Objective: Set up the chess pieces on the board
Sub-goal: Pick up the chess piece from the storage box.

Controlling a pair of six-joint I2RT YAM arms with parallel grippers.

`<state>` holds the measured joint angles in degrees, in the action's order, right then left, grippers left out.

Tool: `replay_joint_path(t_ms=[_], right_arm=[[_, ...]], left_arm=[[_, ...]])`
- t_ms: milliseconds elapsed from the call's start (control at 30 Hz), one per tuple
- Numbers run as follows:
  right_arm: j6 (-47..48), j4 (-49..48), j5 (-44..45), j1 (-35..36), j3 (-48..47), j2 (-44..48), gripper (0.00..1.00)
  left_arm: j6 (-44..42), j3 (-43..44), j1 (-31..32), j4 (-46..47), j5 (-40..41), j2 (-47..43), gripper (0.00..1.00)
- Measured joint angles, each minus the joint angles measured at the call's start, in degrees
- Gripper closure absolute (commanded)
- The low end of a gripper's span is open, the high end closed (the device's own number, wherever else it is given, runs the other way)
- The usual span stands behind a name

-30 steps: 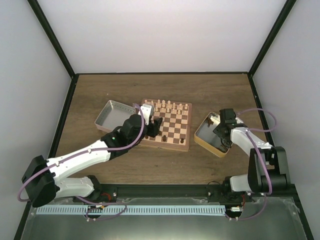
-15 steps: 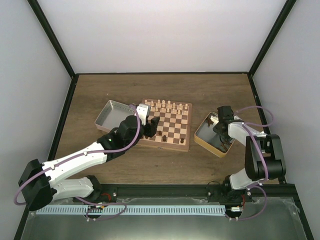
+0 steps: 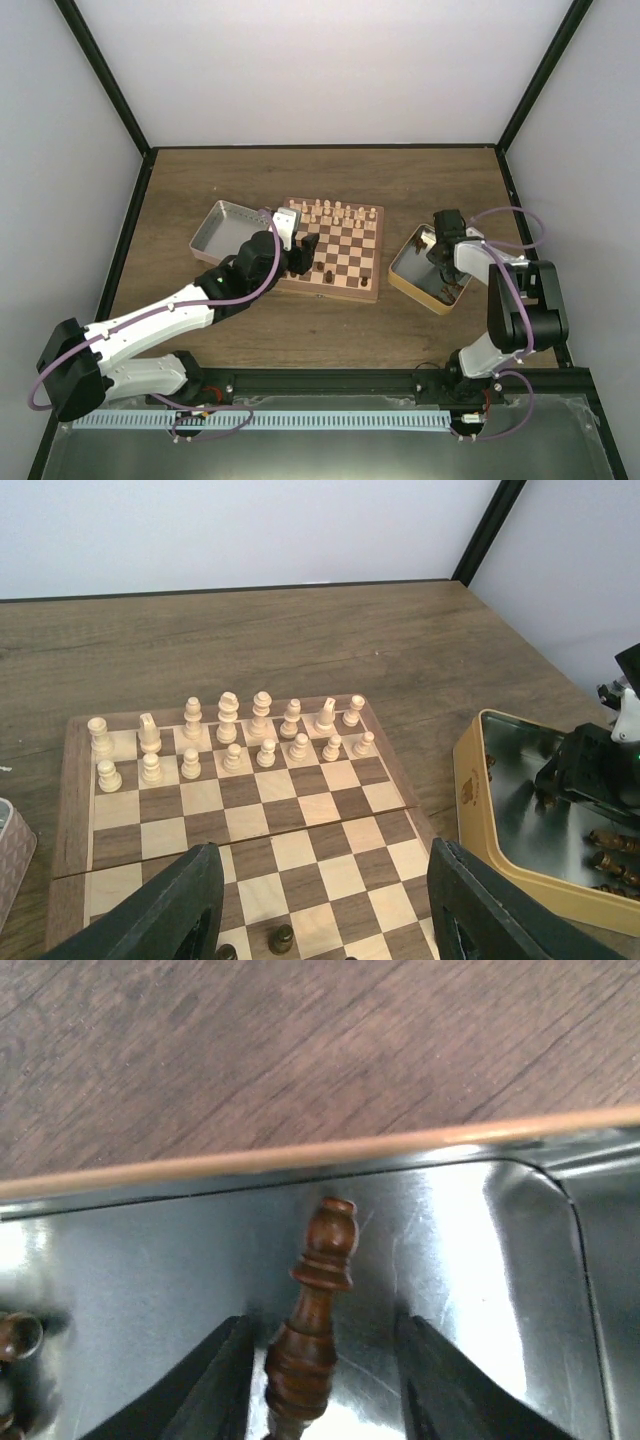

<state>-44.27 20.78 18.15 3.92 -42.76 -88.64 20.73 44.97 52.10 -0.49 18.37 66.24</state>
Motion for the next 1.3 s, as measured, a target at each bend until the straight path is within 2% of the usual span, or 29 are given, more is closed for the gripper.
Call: replay_joint_path(t_ms=[167, 400, 633, 733, 867, 967, 1133, 1300], right_arm=[[1.07, -1.27, -0.48, -0.07, -0.76, -1.14, 0.84], [1.57, -1.22, -4.7, -0.11, 0.35, 1.66, 0.85], [0.94, -0.04, -13.94, -0.11, 2.4, 16.37, 0.84], [1.25, -1.97, -20.2, -0.09, 2.95, 23.08, 0.83], [4.94, -9.79, -33.16, 1.31, 5.4, 28.85, 0.83], [7.78, -16.57, -43.76, 4.55, 6.95, 29.49, 0.83], [9.73, -29.73, -60.78, 9.44, 9.18, 28.81, 0.82], [12.68, -36.15, -72.02, 13.14, 8.22, 25.22, 0.82]], left_arm=[[0.02, 0.0, 0.0, 0.0, 0.0, 0.0, 0.42], [0.04, 0.0, 0.0, 0.02, -0.28, 0.02, 0.4], [0.28, 0.09, 0.0, 0.83, -3.56, 0.94, 0.38], [1.14, 1.14, 0.0, 0.72, -6.21, 2.21, 0.37], [3.37, 4.68, -0.74, -0.04, -11.34, 3.48, 0.37], [6.14, 8.41, -3.02, -0.68, -16.46, 4.39, 0.37], [12.52, 12.35, -10.62, -0.68, -28.76, 5.73, 0.33], [17.9, 12.68, -14.45, -0.66, -41.16, 8.07, 0.31]])
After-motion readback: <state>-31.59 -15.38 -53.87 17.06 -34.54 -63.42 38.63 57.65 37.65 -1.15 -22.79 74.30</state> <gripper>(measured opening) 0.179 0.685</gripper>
